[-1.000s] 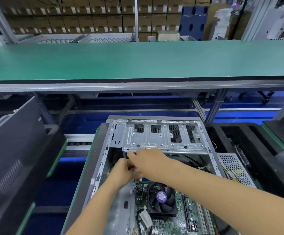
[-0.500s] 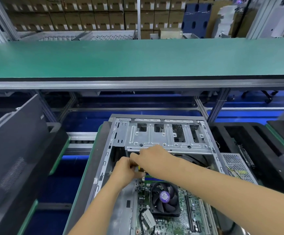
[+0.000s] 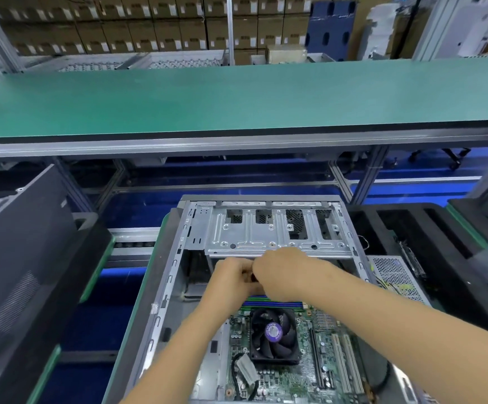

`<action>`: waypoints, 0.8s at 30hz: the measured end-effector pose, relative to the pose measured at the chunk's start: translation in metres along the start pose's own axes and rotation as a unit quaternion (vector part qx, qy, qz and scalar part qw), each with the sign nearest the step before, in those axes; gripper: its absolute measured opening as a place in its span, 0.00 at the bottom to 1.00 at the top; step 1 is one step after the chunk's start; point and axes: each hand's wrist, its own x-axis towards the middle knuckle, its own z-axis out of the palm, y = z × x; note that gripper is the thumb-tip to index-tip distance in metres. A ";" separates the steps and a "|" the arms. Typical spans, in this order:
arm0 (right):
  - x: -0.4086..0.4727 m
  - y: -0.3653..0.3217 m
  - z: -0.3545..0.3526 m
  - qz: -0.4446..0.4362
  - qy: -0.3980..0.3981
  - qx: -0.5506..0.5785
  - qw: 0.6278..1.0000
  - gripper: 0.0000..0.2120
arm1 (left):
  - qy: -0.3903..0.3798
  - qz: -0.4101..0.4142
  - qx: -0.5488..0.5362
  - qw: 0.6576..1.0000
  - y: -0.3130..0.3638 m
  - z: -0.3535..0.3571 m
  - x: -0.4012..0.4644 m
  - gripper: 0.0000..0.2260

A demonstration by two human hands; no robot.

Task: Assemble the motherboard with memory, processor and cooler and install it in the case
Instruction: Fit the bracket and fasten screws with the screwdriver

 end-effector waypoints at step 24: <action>-0.102 0.122 0.105 0.056 0.146 0.386 0.909 0.14 | -0.022 -0.284 -0.539 0.792 0.033 0.082 0.021 0.12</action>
